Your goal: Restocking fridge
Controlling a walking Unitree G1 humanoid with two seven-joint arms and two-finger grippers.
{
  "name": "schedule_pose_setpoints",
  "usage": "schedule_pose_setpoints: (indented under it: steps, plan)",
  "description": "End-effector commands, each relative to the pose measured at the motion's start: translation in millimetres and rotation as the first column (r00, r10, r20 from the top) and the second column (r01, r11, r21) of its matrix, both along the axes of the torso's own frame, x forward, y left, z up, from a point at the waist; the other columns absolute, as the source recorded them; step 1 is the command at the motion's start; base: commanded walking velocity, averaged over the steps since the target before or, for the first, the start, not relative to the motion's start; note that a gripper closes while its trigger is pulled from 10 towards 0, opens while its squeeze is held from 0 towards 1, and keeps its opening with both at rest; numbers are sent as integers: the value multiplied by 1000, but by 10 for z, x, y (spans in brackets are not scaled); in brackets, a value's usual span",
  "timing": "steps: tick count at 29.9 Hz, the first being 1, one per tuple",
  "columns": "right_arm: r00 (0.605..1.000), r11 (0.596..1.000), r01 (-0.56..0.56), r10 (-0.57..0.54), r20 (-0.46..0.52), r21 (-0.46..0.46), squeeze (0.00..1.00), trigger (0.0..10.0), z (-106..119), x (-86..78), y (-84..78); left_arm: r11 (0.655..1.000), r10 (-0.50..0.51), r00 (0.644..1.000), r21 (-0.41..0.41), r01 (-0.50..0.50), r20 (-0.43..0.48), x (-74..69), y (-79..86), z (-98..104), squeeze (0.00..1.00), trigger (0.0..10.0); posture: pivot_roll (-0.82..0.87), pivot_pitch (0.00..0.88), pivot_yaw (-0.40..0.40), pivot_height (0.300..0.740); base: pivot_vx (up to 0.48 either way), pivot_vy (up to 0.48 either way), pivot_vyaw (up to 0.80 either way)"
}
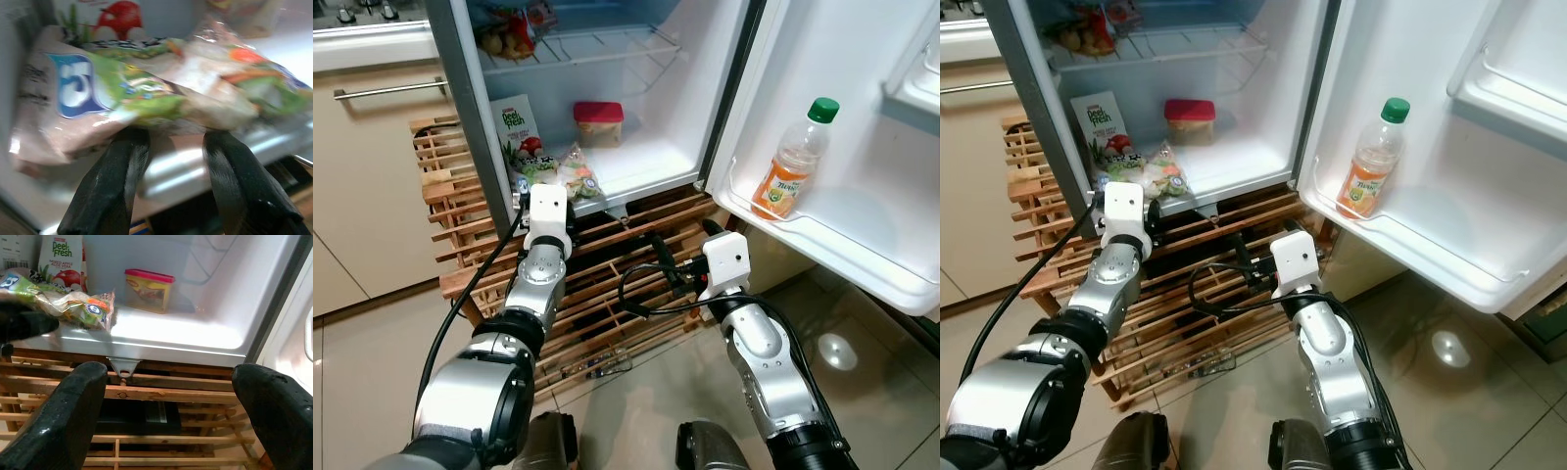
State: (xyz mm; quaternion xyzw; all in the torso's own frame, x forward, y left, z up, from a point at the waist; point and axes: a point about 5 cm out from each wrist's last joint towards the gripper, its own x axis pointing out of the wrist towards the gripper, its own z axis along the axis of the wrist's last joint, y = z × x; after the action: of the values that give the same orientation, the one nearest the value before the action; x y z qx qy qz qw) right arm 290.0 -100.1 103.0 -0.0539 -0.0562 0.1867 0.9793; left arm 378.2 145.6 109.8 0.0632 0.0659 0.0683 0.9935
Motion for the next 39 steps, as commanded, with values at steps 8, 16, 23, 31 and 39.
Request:
schedule_pose_setpoints:
  steps: [8, 16, 23, 31, 39]
  plan:
    - [1000, 1000, 11, -11, 3, -15, 0, 10000, 21, 17, -40, 998, 52, 994, -31, -50, 100, 174, -35, 387, 0, 10000, -145, 0, -37, 652, 0, 0, 0]
    - [1000, 999, 19, -19, 5, -28, 0, 10000, 11, 2, -55, 991, 125, 936, 3, -133, 329, 306, 23, 976, 0, 10000, -156, 0, -29, 652, 0, 0, 0]
    - [1000, 999, 17, -17, 8, -41, 0, 10000, -2, -2, -54, 962, 213, 864, 57, -268, 455, 338, 236, 1356, 0, 10000, -152, 0, -25, 652, 0, 0, 0]
    - [1000, 999, 25, -25, 11, -43, 0, 10000, -3, -13, -57, 981, 129, 912, 80, -174, 390, 297, 63, 1046, 0, 10000, -153, 0, -26, 652, 0, 0, 0]
    - [999, 999, 39, -38, 21, -31, 0, 10000, 19, -17, -67, 991, -128, 917, 19, 131, 378, 175, -393, 773, 0, 10000, -137, 0, -27, 652, 0, 0, 0]
